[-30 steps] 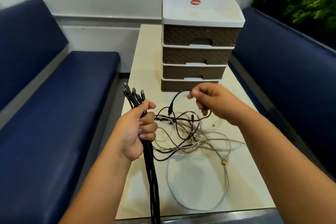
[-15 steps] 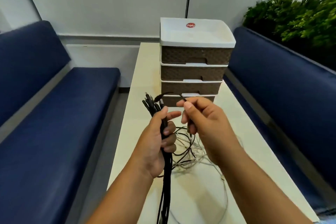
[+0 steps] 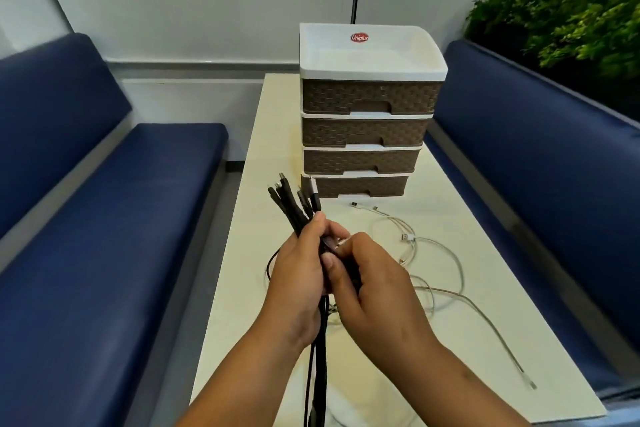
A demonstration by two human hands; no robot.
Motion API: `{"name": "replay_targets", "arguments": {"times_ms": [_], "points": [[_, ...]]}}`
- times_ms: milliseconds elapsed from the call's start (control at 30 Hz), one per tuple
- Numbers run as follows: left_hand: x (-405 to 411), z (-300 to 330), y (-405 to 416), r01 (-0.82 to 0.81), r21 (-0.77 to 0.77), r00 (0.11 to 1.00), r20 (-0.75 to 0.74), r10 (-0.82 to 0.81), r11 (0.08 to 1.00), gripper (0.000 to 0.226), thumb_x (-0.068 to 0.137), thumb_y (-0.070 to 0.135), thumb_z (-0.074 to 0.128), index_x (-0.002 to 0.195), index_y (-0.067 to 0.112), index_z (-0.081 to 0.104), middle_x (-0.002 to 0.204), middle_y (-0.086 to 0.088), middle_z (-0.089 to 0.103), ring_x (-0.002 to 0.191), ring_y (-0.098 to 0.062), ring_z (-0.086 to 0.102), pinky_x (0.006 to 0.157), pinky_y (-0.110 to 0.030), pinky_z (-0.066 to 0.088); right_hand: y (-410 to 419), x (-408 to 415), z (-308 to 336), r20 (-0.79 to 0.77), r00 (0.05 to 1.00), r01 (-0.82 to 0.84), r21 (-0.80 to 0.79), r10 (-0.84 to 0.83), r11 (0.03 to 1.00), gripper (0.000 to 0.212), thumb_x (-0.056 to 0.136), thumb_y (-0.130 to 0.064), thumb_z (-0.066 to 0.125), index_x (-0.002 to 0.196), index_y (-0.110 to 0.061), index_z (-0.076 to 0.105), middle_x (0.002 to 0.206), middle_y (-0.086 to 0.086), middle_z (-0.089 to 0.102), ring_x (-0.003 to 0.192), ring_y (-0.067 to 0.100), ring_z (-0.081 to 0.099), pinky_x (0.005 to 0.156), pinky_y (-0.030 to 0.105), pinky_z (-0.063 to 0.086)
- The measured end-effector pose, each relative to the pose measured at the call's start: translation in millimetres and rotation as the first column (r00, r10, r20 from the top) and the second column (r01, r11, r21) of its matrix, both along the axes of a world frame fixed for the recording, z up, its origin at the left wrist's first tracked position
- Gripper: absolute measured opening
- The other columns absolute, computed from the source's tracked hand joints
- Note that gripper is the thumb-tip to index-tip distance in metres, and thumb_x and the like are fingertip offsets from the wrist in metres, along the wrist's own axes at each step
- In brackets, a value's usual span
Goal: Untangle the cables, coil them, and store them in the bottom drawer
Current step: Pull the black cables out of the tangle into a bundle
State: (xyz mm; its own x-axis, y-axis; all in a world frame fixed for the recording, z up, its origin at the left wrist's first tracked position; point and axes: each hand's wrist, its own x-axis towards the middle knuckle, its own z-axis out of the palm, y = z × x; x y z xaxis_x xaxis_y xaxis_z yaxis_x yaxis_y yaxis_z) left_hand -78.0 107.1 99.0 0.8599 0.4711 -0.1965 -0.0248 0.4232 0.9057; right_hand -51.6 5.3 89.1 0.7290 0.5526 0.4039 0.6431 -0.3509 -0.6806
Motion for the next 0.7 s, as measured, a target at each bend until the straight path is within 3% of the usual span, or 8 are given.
{"name": "replay_targets", "arguments": {"times_ms": [133,233,367,467,533,600,700], "points": [[-0.1,-4.7,5.6,-0.019,-0.01,0.999,0.038,0.02,1.0,0.04,0.098,0.045,0.044,0.073,0.016,0.055,0.059,-0.001,0.036,0.041,-0.008,0.03,0.042,-0.021,0.025,-8.9,-13.8,-28.9,-0.063,0.998,-0.024,0.035,0.026,0.999,0.013,0.097,-0.04,0.043,0.085,-0.035,0.043,0.072,-0.022,0.054,0.062,0.006,0.05,0.051,0.019,0.034],[-1.8,-7.5,6.3,0.028,-0.017,0.995,0.097,-0.026,0.999,0.043,0.097,0.048,0.043,0.067,0.02,0.054,0.065,-0.005,0.034,0.045,-0.01,0.025,0.046,-0.023,0.023,-8.4,-23.4,-44.3,-0.134,0.991,-0.014,0.106,0.028,0.994,0.016,0.096,-0.05,0.037,0.087,-0.037,0.041,0.075,-0.016,0.055,0.061,0.008,0.051,0.052,0.021,0.036],[-3.6,-10.8,7.3,0.111,-0.045,0.977,0.19,-0.101,0.993,0.038,0.095,0.047,0.043,0.071,0.019,0.048,0.068,-0.001,0.04,0.057,-0.014,0.036,0.056,-0.025,0.031,-6.2,-23.6,-53.0,-0.159,0.985,-0.04,0.143,0.062,0.989,0.018,0.093,-0.055,0.032,0.087,-0.039,0.038,0.075,-0.007,0.055,0.061,0.013,0.05,0.054,0.032,0.041],[-4.3,-7.3,9.7,0.131,-0.125,0.963,0.253,-0.096,0.983,0.035,0.096,0.043,0.04,0.074,0.016,0.046,0.061,0.001,0.036,0.06,-0.015,0.051,0.07,-0.031,0.046,-7.2,-21.3,-62.9,-0.166,0.98,-0.088,0.136,0.111,0.987,0.027,0.095,-0.059,0.032,0.085,-0.036,0.04,0.07,-0.002,0.054,0.059,0.013,0.049,0.054,0.036,0.041],[-5.1,-0.4,19.7,0.146,-0.239,0.954,0.291,-0.072,0.96,0.036,0.1,0.042,0.036,0.074,0.018,0.046,0.058,0.004,0.029,0.045,-0.01,0.039,0.056,-0.026,0.049,-12.3,-17.6,-73.7,-0.111,0.983,-0.14,0.079,0.148,0.987,0.032,0.097,-0.059,0.032,0.083,-0.032,0.042,0.07,-0.006,0.049,0.061,0.008,0.046,0.057,0.034,0.041],[-6.4,7.9,36.1,0.148,-0.299,0.942,0.332,-0.043,0.943,0.038,0.102,0.041,0.034,0.073,0.02,0.046,0.057,0.006,0.024,0.04,-0.004,0.025,0.039,-0.016,0.032,-20.3,-9.6,-85.4,0.006,0.984,-0.175,-0.044,0.175,0.984,0.026,0.101,-0.048,0.038,0.085,-0.028,0.045,0.073,-0.012,0.045,0.068,0.005,0.044,0.062,0.029,0.039],[-9.8,13.7,54.0,0.13,-0.296,0.94,0.341,-0.022,0.946,0.036,0.102,0.039,0.035,0.073,0.019,0.046,0.056,0.007,0.022,0.039,-0.002,0.019,0.035,-0.014,0.02,-30.2,16.3,-98.4,0.152,0.975,-0.137,-0.167,0.163,0.976,0.014,0.1,-0.025,0.048,0.094,-0.015,0.056,0.086,-0.004,0.054,0.08,0.016,0.051,0.073,0.033,0.044]]}}
